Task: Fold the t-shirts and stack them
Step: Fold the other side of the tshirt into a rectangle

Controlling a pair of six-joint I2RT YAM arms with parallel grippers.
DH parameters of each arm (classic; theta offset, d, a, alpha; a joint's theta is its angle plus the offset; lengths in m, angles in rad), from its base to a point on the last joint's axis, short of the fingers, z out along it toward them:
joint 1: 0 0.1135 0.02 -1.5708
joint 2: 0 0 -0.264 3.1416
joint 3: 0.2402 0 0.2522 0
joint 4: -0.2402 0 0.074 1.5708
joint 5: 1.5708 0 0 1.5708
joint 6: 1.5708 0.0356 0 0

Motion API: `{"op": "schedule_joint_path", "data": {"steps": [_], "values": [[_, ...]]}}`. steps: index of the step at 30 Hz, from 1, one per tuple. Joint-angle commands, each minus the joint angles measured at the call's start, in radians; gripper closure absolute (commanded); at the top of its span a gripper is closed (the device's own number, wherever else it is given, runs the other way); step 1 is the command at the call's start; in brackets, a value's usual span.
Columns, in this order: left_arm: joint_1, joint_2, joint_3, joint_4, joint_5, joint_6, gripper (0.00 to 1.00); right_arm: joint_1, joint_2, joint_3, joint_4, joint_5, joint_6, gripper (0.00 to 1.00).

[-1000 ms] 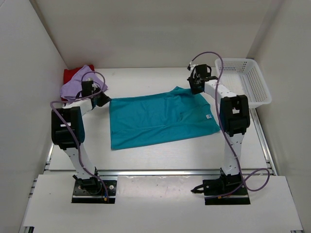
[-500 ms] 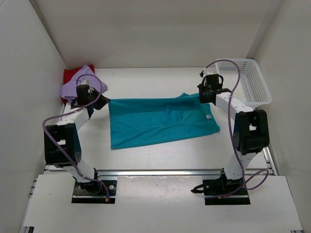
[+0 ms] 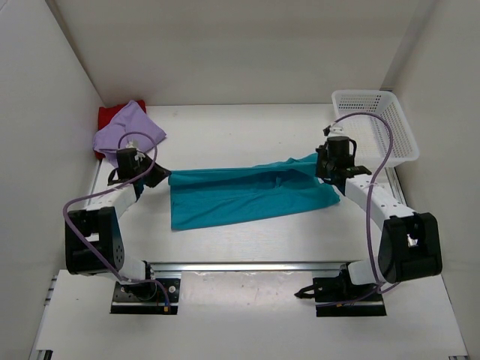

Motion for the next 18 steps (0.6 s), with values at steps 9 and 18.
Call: {"op": "schedule_joint_path", "data": {"steps": [9,18], "values": [[0.026,-0.136,-0.182,0.033,0.027,-0.024,1.00,0.074,-0.143,-0.160,0.046,0.168,0.061,0.98],[0.084,-0.156,-0.286,0.123,0.077,-0.143,0.77,0.079,-0.220,-0.327,0.051,0.136,0.165,0.83]]}}
